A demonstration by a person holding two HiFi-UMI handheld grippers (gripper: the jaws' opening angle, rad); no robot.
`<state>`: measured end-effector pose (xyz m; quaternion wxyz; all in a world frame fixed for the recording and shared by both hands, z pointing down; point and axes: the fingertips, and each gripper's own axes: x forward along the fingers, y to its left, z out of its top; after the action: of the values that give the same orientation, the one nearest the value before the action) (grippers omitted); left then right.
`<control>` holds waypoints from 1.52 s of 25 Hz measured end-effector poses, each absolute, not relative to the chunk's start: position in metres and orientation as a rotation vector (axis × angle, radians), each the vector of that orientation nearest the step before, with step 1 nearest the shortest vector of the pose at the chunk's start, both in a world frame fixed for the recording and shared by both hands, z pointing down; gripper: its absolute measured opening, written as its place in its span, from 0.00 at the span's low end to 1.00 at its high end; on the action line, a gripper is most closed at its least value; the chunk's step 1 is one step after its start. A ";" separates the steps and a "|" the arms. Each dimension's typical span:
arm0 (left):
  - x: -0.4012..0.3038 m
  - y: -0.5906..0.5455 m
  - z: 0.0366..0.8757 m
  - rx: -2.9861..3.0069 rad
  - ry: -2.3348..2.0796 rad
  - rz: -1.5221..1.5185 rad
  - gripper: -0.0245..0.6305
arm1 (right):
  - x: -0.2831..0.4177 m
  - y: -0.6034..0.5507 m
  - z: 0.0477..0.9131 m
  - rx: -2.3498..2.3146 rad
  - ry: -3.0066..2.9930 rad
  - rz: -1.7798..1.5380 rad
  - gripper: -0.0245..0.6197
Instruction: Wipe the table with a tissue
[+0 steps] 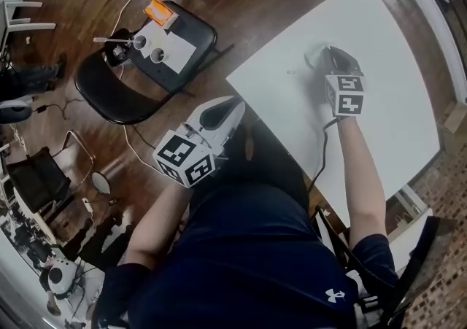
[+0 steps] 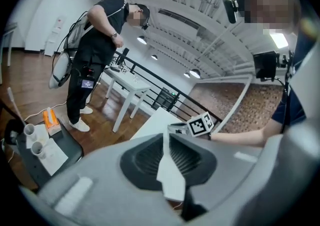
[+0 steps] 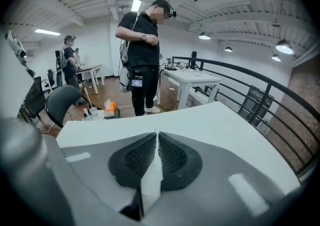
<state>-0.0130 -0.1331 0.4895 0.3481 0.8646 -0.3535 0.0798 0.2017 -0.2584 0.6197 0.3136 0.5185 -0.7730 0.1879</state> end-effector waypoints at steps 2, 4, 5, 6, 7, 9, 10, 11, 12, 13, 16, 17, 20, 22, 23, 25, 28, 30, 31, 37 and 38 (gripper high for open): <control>-0.023 -0.137 0.498 2.207 -0.929 0.205 0.09 | 0.201 -0.271 0.635 1.337 -2.004 0.491 0.06; -0.033 -0.138 0.507 2.168 -0.938 0.207 0.08 | 0.194 -0.273 0.652 1.286 -1.978 0.494 0.06; -0.038 -0.138 0.512 2.153 -0.940 0.209 0.08 | 0.190 -0.272 0.658 1.268 -1.973 0.500 0.06; -0.042 -0.138 0.515 2.143 -0.941 0.210 0.08 | 0.186 -0.271 0.663 1.261 -1.975 0.506 0.06; -0.045 -0.138 0.518 2.136 -0.941 0.211 0.08 | 0.185 -0.270 0.666 1.260 -1.978 0.510 0.06; -0.049 -0.138 0.522 2.128 -0.937 0.208 0.07 | 0.184 -0.269 0.669 1.261 -1.984 0.523 0.06; -0.050 -0.138 0.524 2.125 -0.934 0.205 0.07 | 0.182 -0.267 0.669 1.260 -1.988 0.534 0.06; -0.051 -0.139 0.524 2.123 -0.929 0.202 0.07 | 0.180 -0.264 0.669 1.254 -1.993 0.542 0.06; -0.051 -0.139 0.524 2.123 -0.924 0.199 0.07 | 0.178 -0.261 0.670 1.244 -1.997 0.547 0.06; -0.050 -0.140 0.523 2.125 -0.918 0.195 0.07 | 0.175 -0.258 0.670 1.234 -2.003 0.550 0.06; -0.046 -0.141 0.519 2.135 -0.898 0.187 0.07 | 0.162 -0.249 0.664 1.217 -2.019 0.560 0.06; -0.045 -0.141 0.519 2.138 -0.892 0.186 0.07 | 0.159 -0.246 0.664 1.215 -2.023 0.566 0.06; -0.044 -0.138 0.521 2.142 -0.880 0.191 0.07 | 0.151 -0.238 0.666 1.207 -2.030 0.575 0.06; -0.044 -0.136 0.521 2.144 -0.876 0.194 0.07 | 0.147 -0.233 0.666 1.203 -2.031 0.572 0.06; -0.043 -0.134 0.521 2.144 -0.876 0.194 0.07 | 0.146 -0.230 0.666 1.202 -2.031 0.570 0.06; -0.043 -0.131 0.519 2.144 -0.876 0.195 0.07 | 0.145 -0.225 0.667 1.200 -2.032 0.571 0.06; -0.046 -0.130 0.519 2.139 -0.878 0.197 0.07 | 0.141 -0.220 0.669 1.190 -2.029 0.578 0.06; -0.050 -0.130 0.519 2.135 -0.883 0.196 0.07 | 0.134 -0.219 0.667 1.185 -2.034 0.580 0.06; -0.052 -0.130 0.520 2.134 -0.885 0.196 0.06 | 0.131 -0.219 0.666 1.184 -2.040 0.580 0.06; -0.059 -0.127 0.522 2.129 -0.902 0.202 0.06 | 0.114 -0.209 0.665 1.163 -2.055 0.592 0.06; -0.060 -0.127 0.522 2.129 -0.904 0.201 0.06 | 0.111 -0.205 0.665 1.156 -2.060 0.593 0.06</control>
<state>-0.0597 -0.1271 0.5220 0.3984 0.8411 -0.3572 0.0795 0.1109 -0.2053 0.6649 0.3459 0.4453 -0.7936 0.2286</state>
